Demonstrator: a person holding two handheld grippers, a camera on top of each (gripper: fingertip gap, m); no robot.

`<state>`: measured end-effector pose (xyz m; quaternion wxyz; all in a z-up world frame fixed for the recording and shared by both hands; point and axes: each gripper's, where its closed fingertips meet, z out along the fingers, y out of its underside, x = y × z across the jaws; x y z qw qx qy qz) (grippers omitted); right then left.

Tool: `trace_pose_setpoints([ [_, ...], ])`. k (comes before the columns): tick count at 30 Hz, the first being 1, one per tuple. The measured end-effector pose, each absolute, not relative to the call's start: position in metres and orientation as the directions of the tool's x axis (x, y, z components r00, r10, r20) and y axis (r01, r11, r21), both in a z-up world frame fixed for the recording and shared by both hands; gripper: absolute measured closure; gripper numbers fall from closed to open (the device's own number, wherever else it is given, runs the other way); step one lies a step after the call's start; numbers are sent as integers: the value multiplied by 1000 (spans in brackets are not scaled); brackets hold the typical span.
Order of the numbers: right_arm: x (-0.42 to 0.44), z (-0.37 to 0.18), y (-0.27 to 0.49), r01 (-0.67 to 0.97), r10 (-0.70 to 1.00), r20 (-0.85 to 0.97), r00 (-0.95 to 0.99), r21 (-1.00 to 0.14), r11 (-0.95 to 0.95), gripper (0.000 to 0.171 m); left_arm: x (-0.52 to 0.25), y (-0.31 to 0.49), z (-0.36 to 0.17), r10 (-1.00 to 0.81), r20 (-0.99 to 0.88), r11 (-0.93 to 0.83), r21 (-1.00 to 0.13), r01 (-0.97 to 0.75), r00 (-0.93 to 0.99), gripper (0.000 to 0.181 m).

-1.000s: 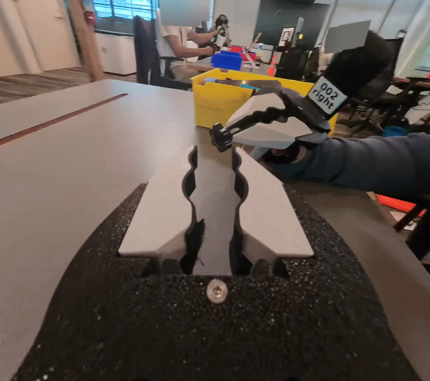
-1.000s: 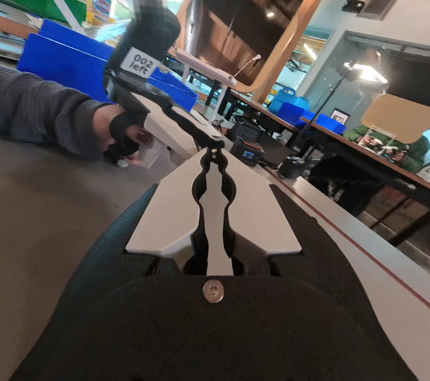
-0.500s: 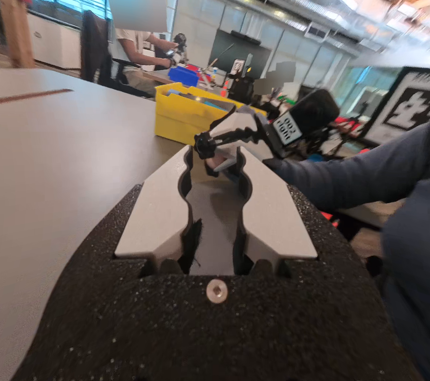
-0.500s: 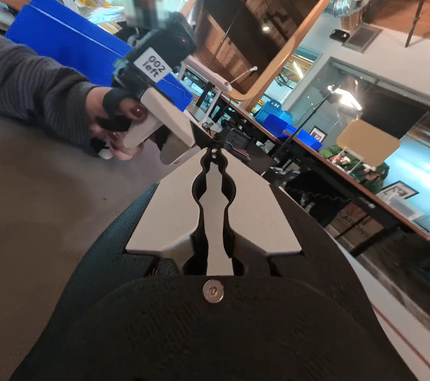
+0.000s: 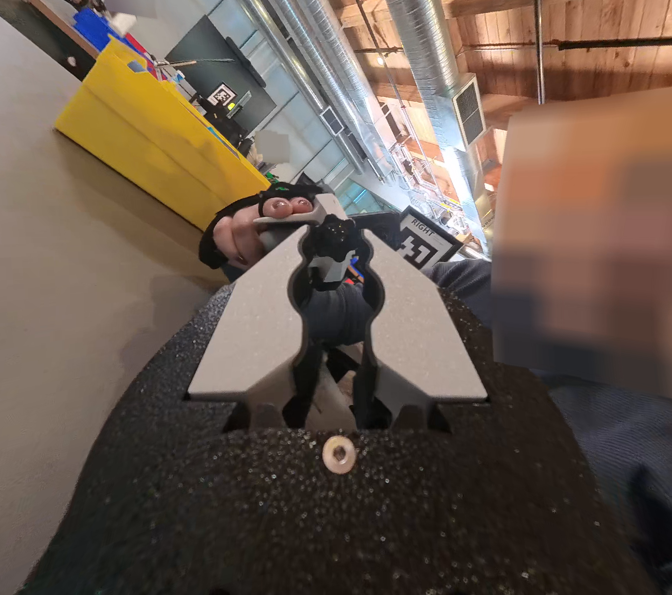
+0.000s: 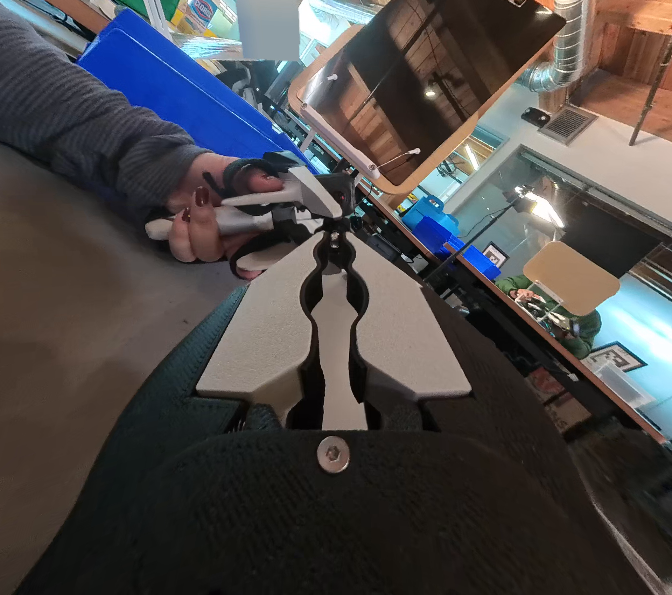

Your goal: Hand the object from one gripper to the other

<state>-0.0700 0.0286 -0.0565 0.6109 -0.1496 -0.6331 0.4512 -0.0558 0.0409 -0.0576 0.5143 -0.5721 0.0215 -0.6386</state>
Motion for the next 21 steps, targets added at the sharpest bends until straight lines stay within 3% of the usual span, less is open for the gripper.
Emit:
trace_pose_setpoints([
  [1,-70,-56,29,-361,753,623,-213,-766,531,167,-56,41,-57,-687,696,-451,-634,628,208,159],
  [2,-71,-57,29,-358,764,603,-227,-782,511,164,-58,42,-56,-694,680,-426,-653,626,237,159],
  [6,-74,-62,30,-317,789,549,-277,-827,464,121,-66,44,-59,-691,596,-323,-761,562,410,160],
  [7,-75,-63,30,-315,784,558,-273,-822,475,119,-66,45,-62,-684,568,-308,-794,524,457,161],
  [10,-75,-64,28,-328,740,635,-219,-763,558,126,-57,43,-73,-679,531,-338,-839,427,506,161],
  [16,-76,-68,25,-325,661,735,-149,-668,669,144,-50,41,-72,-683,626,-421,-759,497,377,160],
  [21,-79,-66,29,-298,758,610,-230,-786,541,149,-53,42,-69,-674,649,-424,-731,536,353,159],
])
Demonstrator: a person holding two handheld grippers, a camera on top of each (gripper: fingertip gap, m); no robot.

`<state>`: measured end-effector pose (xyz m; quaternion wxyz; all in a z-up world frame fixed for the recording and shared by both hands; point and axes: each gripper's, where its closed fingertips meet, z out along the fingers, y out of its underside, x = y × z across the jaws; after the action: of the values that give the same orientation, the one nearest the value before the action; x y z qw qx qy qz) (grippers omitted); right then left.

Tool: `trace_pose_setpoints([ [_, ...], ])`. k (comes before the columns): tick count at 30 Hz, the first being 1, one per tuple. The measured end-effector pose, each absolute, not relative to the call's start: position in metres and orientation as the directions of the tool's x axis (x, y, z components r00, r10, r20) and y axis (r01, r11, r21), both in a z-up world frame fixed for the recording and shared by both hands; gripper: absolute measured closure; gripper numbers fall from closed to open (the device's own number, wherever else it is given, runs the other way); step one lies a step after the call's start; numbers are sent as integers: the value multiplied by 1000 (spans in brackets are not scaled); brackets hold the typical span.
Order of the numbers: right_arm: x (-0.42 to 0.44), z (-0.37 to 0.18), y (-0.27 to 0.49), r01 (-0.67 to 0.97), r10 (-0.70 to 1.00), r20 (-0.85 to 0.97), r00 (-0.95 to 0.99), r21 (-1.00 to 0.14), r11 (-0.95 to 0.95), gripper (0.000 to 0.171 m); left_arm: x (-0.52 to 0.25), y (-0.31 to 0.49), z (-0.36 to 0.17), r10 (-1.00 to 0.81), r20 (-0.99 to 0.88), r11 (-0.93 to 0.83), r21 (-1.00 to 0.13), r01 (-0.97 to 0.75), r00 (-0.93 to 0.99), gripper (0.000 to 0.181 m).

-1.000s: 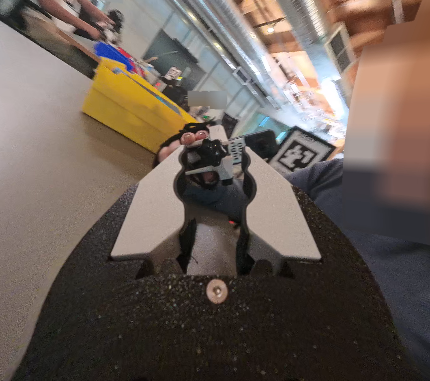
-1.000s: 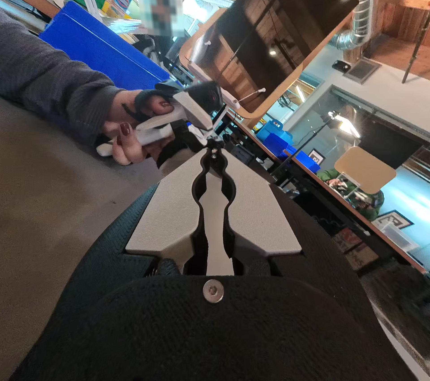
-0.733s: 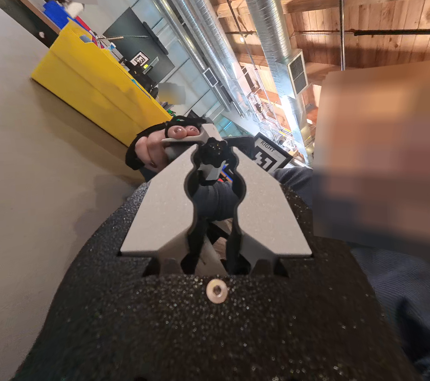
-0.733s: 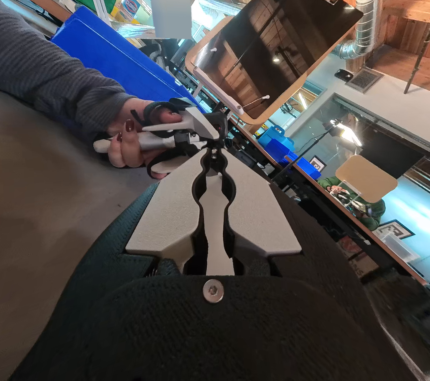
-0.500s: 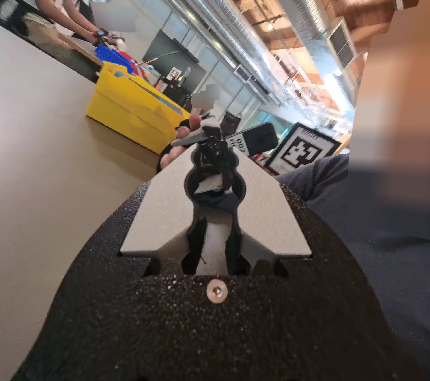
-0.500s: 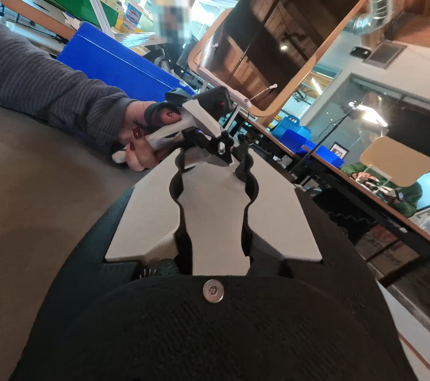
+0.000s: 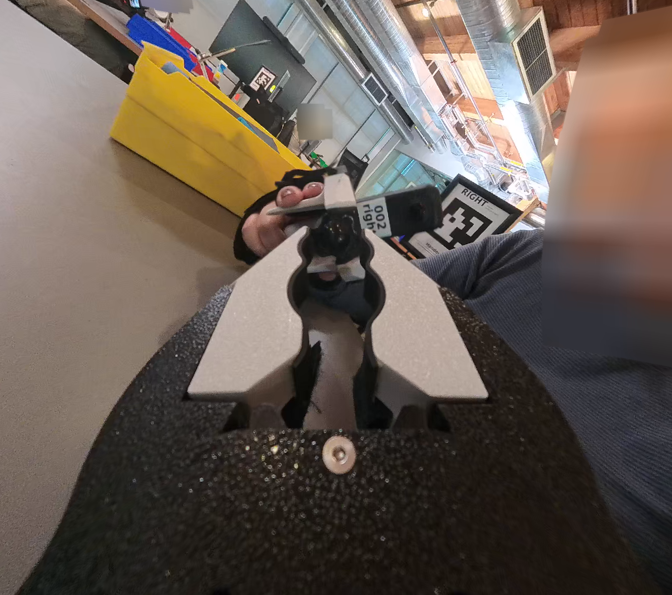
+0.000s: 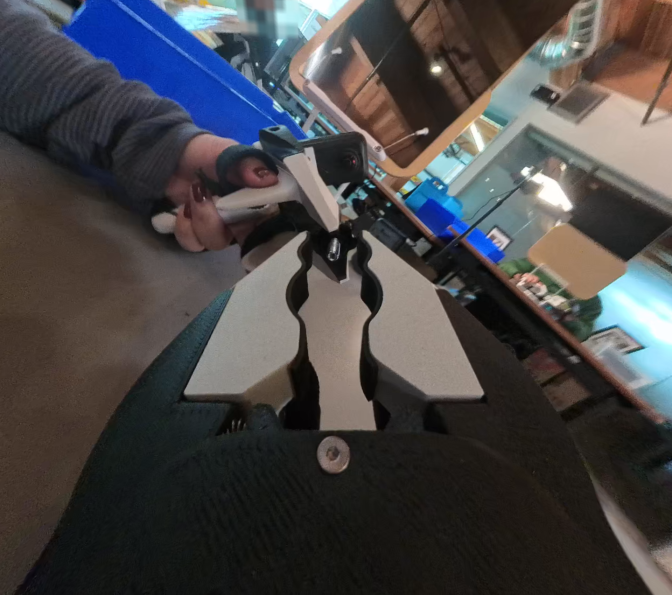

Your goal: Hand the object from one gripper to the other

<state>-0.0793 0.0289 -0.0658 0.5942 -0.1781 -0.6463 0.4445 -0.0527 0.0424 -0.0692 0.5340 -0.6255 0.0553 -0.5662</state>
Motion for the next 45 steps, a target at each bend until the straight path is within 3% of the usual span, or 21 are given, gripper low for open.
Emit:
trace_pose_setpoints([
  [2,-81,-63,34,-256,837,449,-312,-888,381,149,-56,45,-68,-675,610,-375,-769,518,416,128],
  [4,-83,-66,39,-164,877,232,-421,-970,178,149,-63,53,-79,-633,449,-260,-890,373,630,98],
  [6,-83,-71,40,-16,837,-51,-544,-997,-71,149,-70,58,-92,-536,66,-110,-994,8,841,99],
  [7,-82,-73,39,66,786,-184,-590,-981,-180,149,-71,59,-94,-477,-151,-41,-980,-194,866,98],
  [9,-80,-79,36,228,659,-393,-642,-918,-326,150,-66,58,-96,-383,-457,43,-877,-478,803,100],
  [12,-72,-85,28,385,506,-549,-665,-833,-398,149,-53,57,-100,-344,-630,87,-760,-644,696,114],
  [21,-64,-81,24,454,384,-618,-686,-776,-438,149,-50,48,-90,-286,-743,175,-662,-729,606,158],
  [24,-65,-82,23,448,397,-611,-685,-783,-432,149,-52,48,-91,-286,-753,165,-648,-744,593,159],
  [28,-75,-77,35,349,486,-564,-667,-814,-465,150,-66,57,-90,-263,-681,80,-721,-688,683,160],
  [32,-82,-65,62,126,699,-388,-601,-909,-397,128,-83,62,-89,-293,-419,-12,-897,-441,860,160],
  [36,-86,-67,70,-105,910,94,-404,-993,56,116,-86,57,-66,-415,28,-8,-1000,27,909,161],
  [40,-80,-61,52,-289,794,584,-169,-799,527,113,-77,44,-46,-645,449,-132,-862,489,618,161],
  [45,-79,-56,41,-292,591,806,40,-556,778,113,-68,43,-42,-696,609,-273,-714,644,380,160],
])
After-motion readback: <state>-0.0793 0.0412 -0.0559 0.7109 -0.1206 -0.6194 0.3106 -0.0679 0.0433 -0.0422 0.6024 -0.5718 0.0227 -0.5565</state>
